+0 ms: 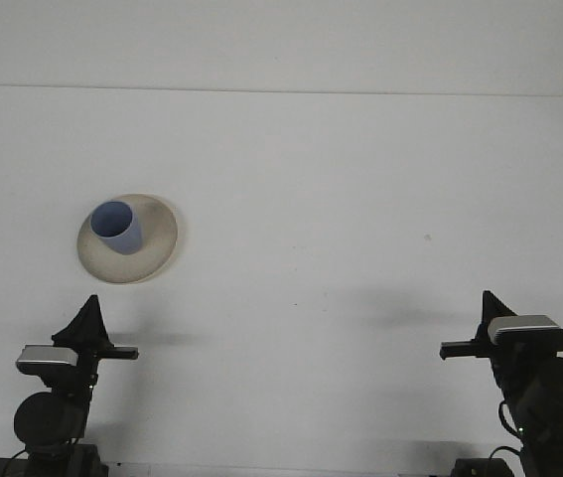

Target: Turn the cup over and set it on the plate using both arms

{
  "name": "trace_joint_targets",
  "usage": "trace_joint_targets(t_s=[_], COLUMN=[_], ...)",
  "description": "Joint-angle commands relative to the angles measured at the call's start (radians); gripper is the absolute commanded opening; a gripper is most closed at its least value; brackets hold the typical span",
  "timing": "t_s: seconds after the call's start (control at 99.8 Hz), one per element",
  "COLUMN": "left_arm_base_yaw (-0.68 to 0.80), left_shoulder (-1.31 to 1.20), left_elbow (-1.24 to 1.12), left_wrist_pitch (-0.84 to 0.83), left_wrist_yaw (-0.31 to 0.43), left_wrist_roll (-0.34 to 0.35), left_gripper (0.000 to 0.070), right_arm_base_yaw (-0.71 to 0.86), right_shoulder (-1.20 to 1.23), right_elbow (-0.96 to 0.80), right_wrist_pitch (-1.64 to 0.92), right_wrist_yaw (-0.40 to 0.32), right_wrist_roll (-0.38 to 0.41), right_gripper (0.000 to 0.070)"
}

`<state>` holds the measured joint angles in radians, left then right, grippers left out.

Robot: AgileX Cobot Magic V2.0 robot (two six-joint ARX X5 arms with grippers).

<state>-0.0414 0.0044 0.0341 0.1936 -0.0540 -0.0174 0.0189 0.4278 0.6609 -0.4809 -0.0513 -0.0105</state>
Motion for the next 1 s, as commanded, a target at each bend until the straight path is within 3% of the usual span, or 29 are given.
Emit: trace_joint_targets(t_s=[0.0, 0.692, 0.992], left_arm_base_yaw=[0.000, 0.000, 0.000], left_shoulder=[-0.001, -0.001, -0.001], left_elbow=[-0.020, -0.020, -0.020], left_wrist_pitch=[0.011, 0.011, 0.011], left_wrist_yaw=[0.002, 0.002, 0.002], left_wrist_roll=[-0.006, -0.006, -0.006], left_gripper=[0.0014, 0.0014, 0.0014], right_arm_base_yaw=[0.001, 0.001, 0.001], right_shoulder=[0.005, -0.015, -0.210], right_elbow=[0.010, -0.001, -0.233], right_wrist_pitch=[0.010, 0.021, 0.273], right_wrist_yaw=[0.000, 0.000, 0.000], right_wrist_roll=[0.008, 0.007, 0.007], right_gripper=[0.0000, 0.0000, 0.0000])
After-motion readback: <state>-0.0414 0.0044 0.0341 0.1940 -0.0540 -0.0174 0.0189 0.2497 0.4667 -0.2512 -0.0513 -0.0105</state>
